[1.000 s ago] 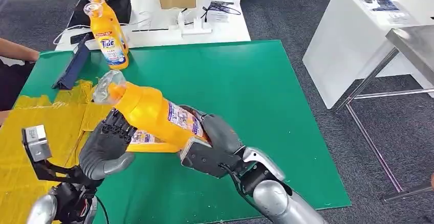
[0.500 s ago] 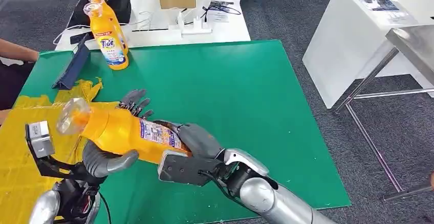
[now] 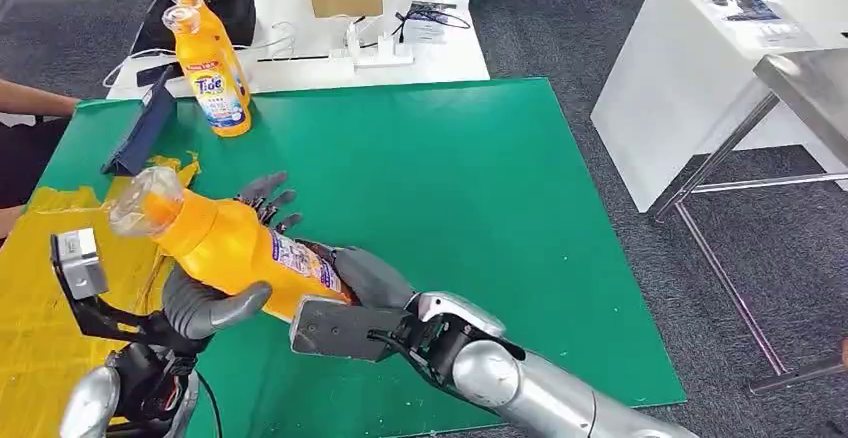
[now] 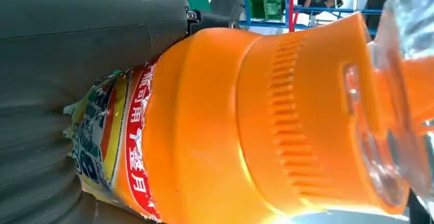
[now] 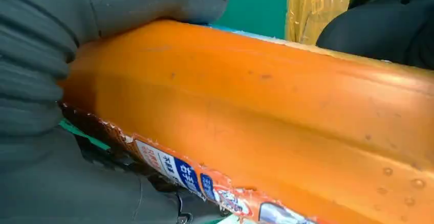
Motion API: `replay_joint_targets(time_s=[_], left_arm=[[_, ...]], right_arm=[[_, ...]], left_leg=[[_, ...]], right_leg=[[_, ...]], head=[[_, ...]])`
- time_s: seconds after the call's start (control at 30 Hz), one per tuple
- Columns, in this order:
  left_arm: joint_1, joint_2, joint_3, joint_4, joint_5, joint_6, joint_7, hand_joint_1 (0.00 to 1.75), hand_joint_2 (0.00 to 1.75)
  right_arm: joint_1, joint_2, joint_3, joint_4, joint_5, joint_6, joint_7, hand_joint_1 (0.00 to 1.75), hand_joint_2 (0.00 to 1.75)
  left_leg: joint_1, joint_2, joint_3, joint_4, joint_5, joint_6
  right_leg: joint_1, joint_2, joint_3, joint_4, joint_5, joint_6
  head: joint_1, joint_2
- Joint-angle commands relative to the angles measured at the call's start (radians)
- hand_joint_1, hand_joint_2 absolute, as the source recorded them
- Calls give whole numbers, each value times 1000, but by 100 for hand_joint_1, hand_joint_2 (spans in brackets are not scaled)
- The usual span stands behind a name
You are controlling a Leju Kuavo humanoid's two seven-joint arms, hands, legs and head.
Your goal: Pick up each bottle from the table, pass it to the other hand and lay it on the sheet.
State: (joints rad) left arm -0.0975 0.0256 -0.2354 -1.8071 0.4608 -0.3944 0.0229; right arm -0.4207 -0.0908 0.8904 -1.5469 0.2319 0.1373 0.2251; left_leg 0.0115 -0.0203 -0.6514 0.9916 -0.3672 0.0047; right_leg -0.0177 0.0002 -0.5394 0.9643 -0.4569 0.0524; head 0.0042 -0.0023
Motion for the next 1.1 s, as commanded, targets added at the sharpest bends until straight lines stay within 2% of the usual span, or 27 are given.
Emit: replay_joint_targets(time_s=[0.03,0.4,0.43,0.47,0.6,0.87,1.0,1.1], left_arm=[[-23,-10,-20,46,-21,-4,-9,175,175],[-11,7,-18,41,-48,-12,-4,175,175],[-10,9,-16,37,-64,-7,-7,175,175],[-6,10,-11,32,-81,-3,-14,175,175],[-11,26,18,27,-164,23,-36,175,175],[-11,24,20,29,-164,20,-37,175,175],[-77,110,48,74,-516,92,-98,175,175],[-116,127,117,128,-672,114,-136,175,175]], right_arm=[[-16,-40,48,60,13,-12,-2,175,175],[82,-76,-39,36,84,-32,-27,175,175],[103,-77,-57,29,113,-53,-32,35,175],[130,-77,-78,20,136,-64,-35,0,175],[178,-93,-124,-26,162,-76,-40,0,175],[178,-87,-127,-29,166,-72,-39,0,175],[267,-90,-218,-124,240,-67,-45,0,175],[311,-86,-259,-174,271,-44,-50,0,175]], left_leg=[[0,0,4,0,-2,0],[0,-2,4,0,-1,1],[0,-2,3,0,0,0],[0,-2,4,0,-1,1],[0,-2,1,0,0,0],[0,0,1,0,-1,0],[0,1,3,1,-2,0],[0,-3,1,1,-1,0]], right_leg=[[1,-1,5,0,-2,-2],[1,-3,4,-2,-2,-2],[1,-3,1,-1,-1,-1],[1,-4,2,-1,-2,-2],[1,-3,-2,-1,-1,-1],[0,-2,2,0,-1,-2],[1,-2,3,1,-2,-3],[1,-5,2,1,-2,-3]], head=[[0,0],[0,0],[0,0],[0,0],[0,0],[0,0],[0,0],[0,0]])
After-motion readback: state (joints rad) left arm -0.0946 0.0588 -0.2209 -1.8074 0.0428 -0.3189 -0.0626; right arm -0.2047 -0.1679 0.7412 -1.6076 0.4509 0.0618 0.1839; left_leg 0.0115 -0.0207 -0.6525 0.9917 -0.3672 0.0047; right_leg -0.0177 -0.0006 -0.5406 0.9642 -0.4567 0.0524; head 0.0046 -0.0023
